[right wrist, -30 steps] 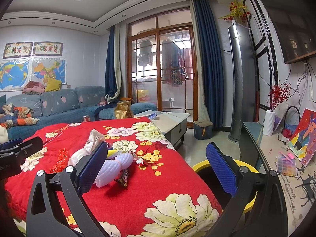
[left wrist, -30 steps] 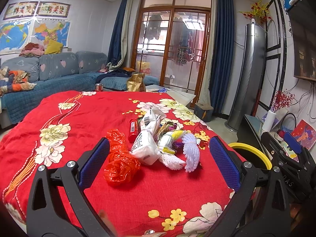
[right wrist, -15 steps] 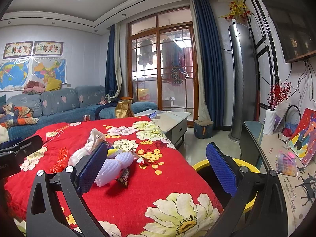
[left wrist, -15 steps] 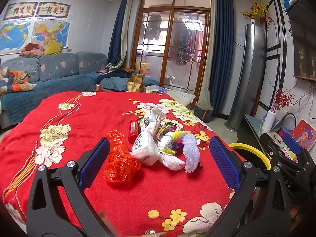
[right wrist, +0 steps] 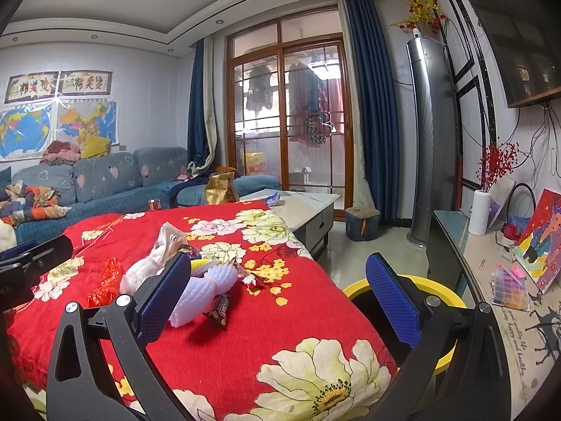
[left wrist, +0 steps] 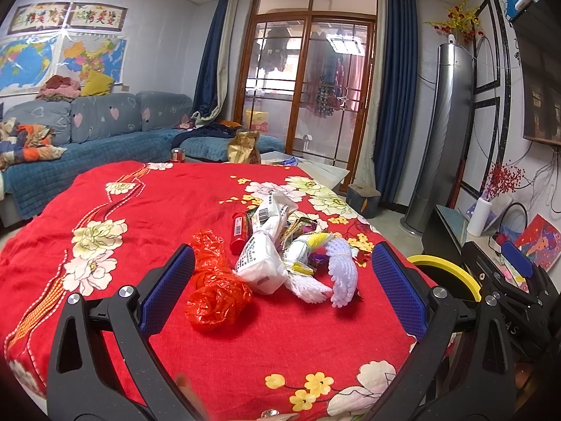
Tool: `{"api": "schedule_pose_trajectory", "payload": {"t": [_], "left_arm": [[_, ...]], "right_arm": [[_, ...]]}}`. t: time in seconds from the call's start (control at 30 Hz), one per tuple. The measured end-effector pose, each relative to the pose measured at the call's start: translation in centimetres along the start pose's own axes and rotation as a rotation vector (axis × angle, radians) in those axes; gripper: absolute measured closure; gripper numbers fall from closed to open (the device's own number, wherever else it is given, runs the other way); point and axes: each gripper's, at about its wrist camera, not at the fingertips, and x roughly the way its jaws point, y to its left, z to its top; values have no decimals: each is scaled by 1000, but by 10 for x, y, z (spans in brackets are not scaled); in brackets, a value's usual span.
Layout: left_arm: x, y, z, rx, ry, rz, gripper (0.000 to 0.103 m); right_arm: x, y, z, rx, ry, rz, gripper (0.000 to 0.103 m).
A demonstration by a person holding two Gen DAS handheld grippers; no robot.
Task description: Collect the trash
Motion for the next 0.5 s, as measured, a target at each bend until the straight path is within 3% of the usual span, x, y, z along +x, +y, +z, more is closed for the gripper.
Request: {"api": "schedule_pose_trajectory", "payload": {"t": [0.3, 0.5], "left_arm": [[2, 7, 1, -21, 5, 6, 10], [5, 25, 5, -56, -5, 51, 10]], "right_arm": [[2, 9, 0, -16, 34, 41, 6], [11, 25, 4, -52, 71, 99, 6]]}}
